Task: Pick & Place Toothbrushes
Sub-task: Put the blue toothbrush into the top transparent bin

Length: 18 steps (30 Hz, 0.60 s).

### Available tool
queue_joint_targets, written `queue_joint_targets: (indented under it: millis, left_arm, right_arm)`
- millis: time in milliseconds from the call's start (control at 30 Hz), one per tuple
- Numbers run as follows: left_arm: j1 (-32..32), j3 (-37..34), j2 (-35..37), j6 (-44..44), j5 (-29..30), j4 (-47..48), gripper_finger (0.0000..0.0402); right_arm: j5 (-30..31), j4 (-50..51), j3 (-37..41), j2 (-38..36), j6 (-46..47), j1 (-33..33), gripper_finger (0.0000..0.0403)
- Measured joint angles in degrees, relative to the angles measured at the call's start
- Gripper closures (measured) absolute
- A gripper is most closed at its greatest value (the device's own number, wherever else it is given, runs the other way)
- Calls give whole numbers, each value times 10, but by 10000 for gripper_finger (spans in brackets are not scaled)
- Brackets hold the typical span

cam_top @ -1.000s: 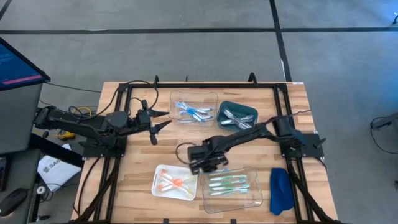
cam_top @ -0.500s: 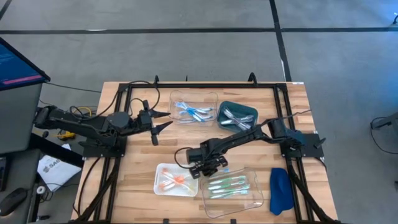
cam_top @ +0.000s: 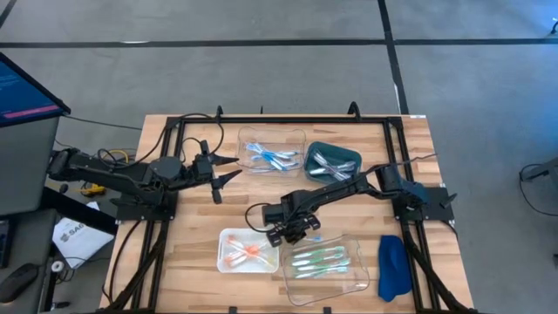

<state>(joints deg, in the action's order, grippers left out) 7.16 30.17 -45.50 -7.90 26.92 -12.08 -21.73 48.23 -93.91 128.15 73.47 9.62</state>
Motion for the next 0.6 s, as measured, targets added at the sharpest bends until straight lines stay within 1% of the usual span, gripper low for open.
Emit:
queue_joint_targets:
  millis: [200, 433, 500, 600]
  left_arm:
    - [0, 0, 0, 2, 0, 0, 248]
    - [0, 0, 0, 2, 0, 0, 248]
    - [0, 0, 0, 2, 0, 0, 248]
    - [0, 0, 0, 2, 0, 0, 248]
  right_arm:
    - [14, 21, -8, -1, -19, 0, 403]
    - [104, 123, -76, 0, -52, 1, 403]
    - [115, 148, -95, 0, -61, 1, 403]
    - [119, 152, -104, 0, -66, 1, 403]
